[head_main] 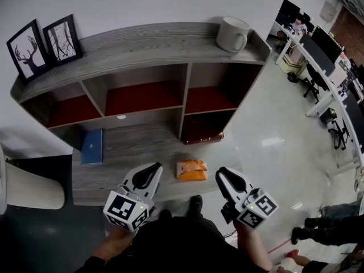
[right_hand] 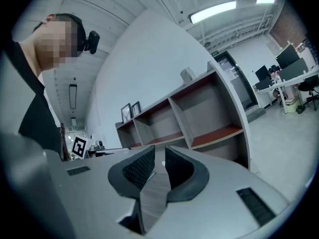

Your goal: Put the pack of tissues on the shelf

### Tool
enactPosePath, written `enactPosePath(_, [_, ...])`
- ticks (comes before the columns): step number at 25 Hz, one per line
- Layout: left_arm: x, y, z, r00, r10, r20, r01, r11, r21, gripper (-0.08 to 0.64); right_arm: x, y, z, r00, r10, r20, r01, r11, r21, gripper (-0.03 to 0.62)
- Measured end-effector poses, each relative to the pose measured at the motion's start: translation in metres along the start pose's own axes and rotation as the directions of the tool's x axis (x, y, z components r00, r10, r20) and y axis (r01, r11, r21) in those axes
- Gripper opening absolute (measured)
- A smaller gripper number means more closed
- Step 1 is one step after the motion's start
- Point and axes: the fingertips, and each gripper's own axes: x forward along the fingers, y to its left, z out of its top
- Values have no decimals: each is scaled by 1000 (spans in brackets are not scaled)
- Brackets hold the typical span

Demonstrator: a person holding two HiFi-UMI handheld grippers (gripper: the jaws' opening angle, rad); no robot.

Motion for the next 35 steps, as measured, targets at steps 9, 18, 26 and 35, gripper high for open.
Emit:
enactPosePath(9, [68, -11, 8, 993, 116, 10, -116, 992, -47, 28, 14, -73, 1, 978, 144, -149, -152, 987, -44, 68])
enactPosePath(18, [92, -8, -1, 978, 209, -3, -209, 977, -52, 28, 30, -88, -41, 897, 266, -353, -282, 959, 8, 126])
enactPosePath(26, [102, 6, -47, 979, 194, -66, -199, 976, -84, 28, 55, -93, -77, 866, 292, -405, -320, 947, -3, 152])
enactPosePath(35, [121, 19, -98, 983, 146, -114, -158, 982, -103, 28, 75, -106, -156, 783, 256, -567, -366, 926, -87, 181])
